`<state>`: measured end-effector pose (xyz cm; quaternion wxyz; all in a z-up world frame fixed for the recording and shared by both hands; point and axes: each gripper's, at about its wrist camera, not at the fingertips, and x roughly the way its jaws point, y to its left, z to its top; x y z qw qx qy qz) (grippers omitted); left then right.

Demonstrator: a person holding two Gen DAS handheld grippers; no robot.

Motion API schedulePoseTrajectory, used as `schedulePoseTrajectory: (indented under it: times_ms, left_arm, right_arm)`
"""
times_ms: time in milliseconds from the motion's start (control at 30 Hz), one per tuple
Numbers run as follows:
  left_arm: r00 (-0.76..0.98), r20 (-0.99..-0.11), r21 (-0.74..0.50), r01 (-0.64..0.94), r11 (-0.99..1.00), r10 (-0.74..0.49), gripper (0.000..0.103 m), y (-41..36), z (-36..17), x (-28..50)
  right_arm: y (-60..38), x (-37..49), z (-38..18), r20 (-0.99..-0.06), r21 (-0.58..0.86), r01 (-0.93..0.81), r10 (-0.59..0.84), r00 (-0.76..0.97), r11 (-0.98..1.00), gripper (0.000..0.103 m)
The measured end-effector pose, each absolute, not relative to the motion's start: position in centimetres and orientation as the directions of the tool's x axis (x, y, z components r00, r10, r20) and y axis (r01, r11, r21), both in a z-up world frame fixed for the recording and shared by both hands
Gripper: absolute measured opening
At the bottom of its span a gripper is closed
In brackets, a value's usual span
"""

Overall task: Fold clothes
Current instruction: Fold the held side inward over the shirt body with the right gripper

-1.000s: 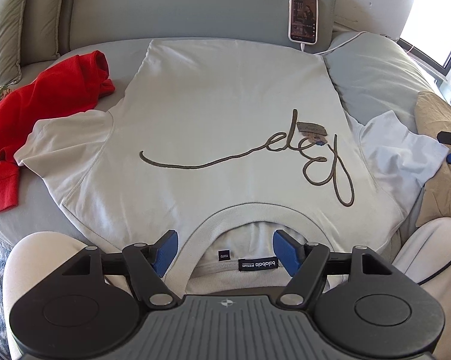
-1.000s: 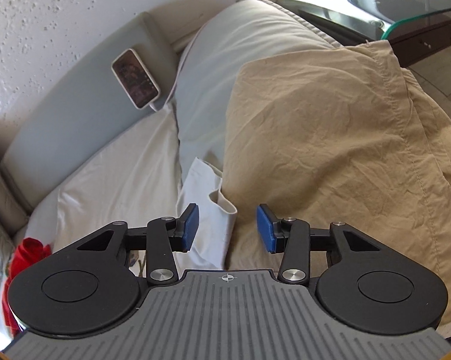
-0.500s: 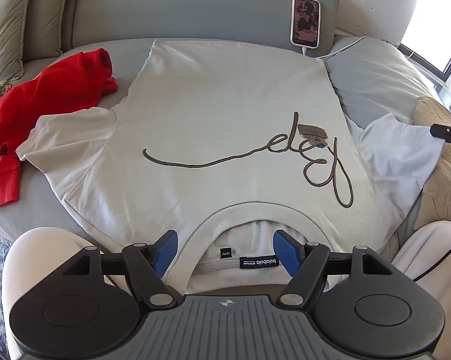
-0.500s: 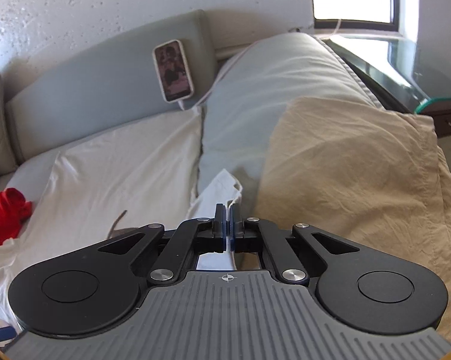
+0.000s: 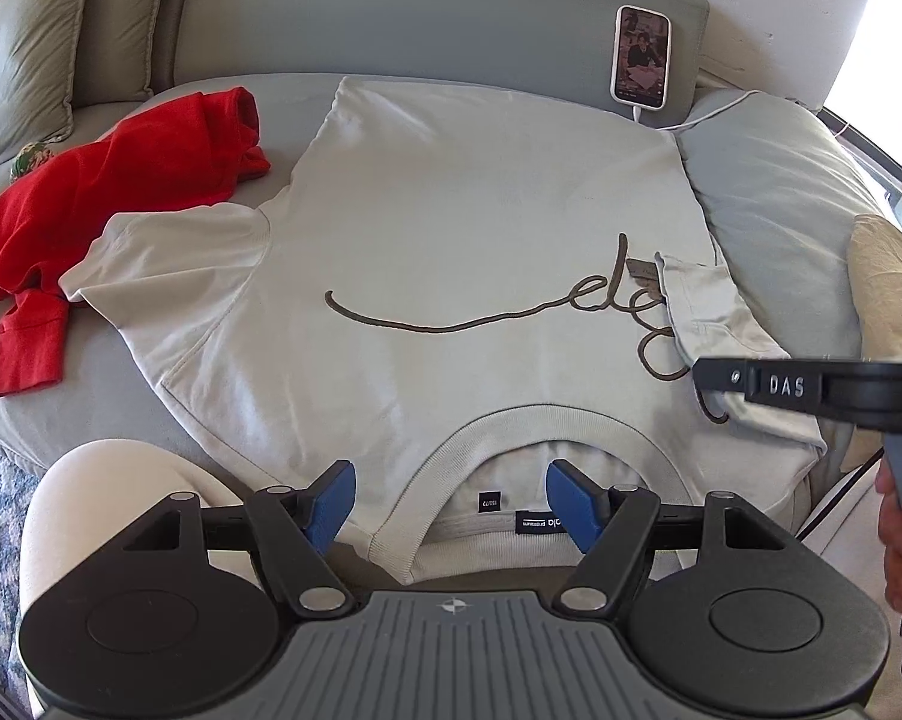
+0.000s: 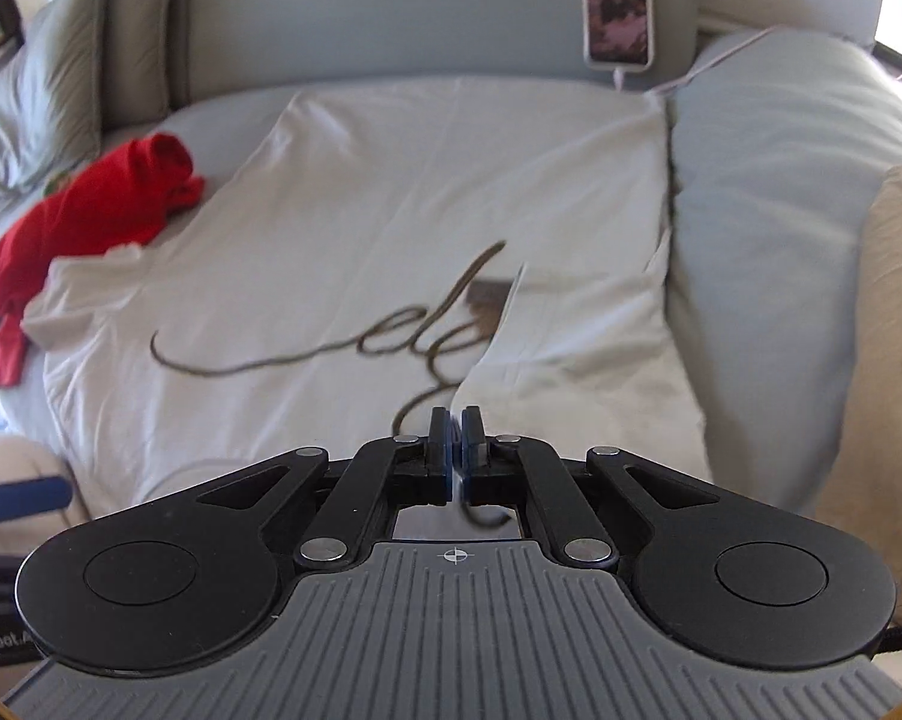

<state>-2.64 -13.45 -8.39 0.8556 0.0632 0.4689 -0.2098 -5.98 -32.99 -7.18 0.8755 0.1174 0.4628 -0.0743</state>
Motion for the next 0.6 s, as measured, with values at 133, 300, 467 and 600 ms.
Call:
schedulePoseTrajectory:
  times_ms: [133,300,467,600]
  left_arm:
    - [0.471,-0.831,-0.091,0.409,0.908,-0.296,0.070,-13.2,-8.5,-2.5]
    - [0.454,-0.840,-0.096,0.412,0.906,-0.296,0.070,-13.6,-8.8,-2.5]
    - [0.460,-0.837,-0.076,0.436,0.897,-0.295,0.070,-14.2,-8.5,-3.1]
    - [0.474,-0.834,-0.068,0.420,0.905,-0.283,0.070,-13.8,-8.3,-3.2]
  right_arm:
    - [-34.6,-8.3,-6.9,-0.828,0.279,0.280,0.083,0.554,0.919,0.040]
    - [-40.2,-11.5,-4.6,-0.777,0.246,0.473,-0.120,0.618,0.846,0.023]
    - [-43.3,-9.0,-6.4,-0.803,0.274,0.512,-0.100,0.588,0.814,0.017]
    - [-43.2,-7.3,-10.3,-0.868,0.224,0.528,-0.078,0.489,0.819,0.019]
